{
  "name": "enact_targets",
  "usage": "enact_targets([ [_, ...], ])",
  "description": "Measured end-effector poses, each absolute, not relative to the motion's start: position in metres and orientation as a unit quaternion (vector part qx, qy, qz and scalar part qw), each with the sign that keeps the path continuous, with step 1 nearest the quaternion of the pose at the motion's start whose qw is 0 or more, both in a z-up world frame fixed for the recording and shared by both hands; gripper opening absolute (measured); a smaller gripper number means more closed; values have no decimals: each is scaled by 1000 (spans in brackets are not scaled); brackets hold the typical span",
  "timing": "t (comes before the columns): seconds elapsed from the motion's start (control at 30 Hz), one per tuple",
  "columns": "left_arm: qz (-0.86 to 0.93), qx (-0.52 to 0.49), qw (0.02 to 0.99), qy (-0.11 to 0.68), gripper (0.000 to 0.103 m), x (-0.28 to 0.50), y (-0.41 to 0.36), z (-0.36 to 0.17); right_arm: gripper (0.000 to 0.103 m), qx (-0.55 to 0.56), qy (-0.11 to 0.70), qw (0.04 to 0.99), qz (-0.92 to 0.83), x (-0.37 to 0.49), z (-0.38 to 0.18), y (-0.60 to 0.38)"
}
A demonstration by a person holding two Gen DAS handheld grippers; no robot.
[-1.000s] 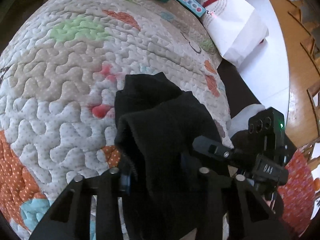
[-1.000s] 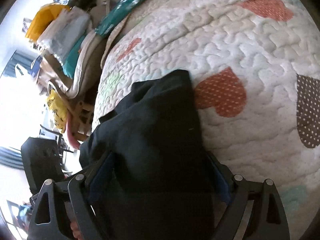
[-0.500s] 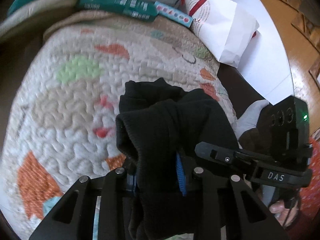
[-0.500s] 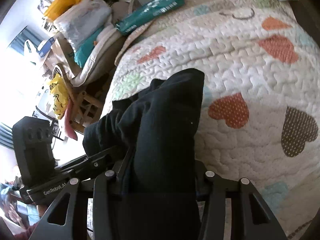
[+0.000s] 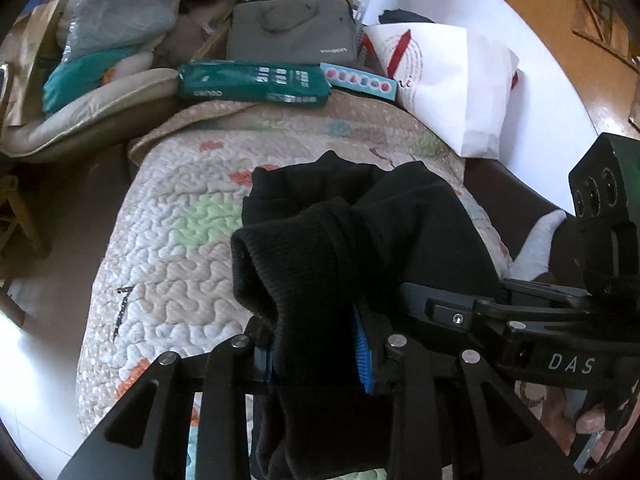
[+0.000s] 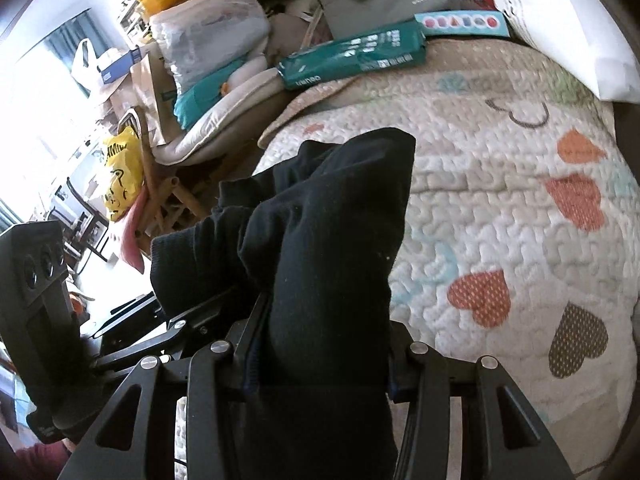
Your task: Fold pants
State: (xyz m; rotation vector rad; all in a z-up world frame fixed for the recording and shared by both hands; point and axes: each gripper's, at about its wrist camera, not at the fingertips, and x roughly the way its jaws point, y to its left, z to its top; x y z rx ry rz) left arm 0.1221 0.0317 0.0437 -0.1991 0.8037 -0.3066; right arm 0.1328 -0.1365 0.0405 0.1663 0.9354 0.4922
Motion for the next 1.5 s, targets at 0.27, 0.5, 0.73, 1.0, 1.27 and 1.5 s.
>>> enact_targets([
  [0.27, -125, -100, 909, 385, 29, 135, 35, 47, 50, 61, 430, 868, 241, 143, 46, -123],
  [0.5, -114, -95, 905, 399, 29, 162, 28, 40, 50, 77, 429, 867, 242, 165, 37, -127],
  [0.73, -120, -79, 904, 402, 29, 187, 6, 37, 49, 110, 428, 868, 227, 185, 27, -147],
  [1.0, -129, -74, 900, 410, 29, 211, -15, 31, 49, 110, 425, 872, 216, 204, 23, -166],
  [1.27, -132, -75, 892, 427, 29, 232, -26, 15, 49, 119, 436, 868, 205, 224, 10, -181],
  [1.5, -131, -75, 885, 440, 29, 241, -29, 2, 49, 129, 450, 860, 202, 236, -6, -187],
])
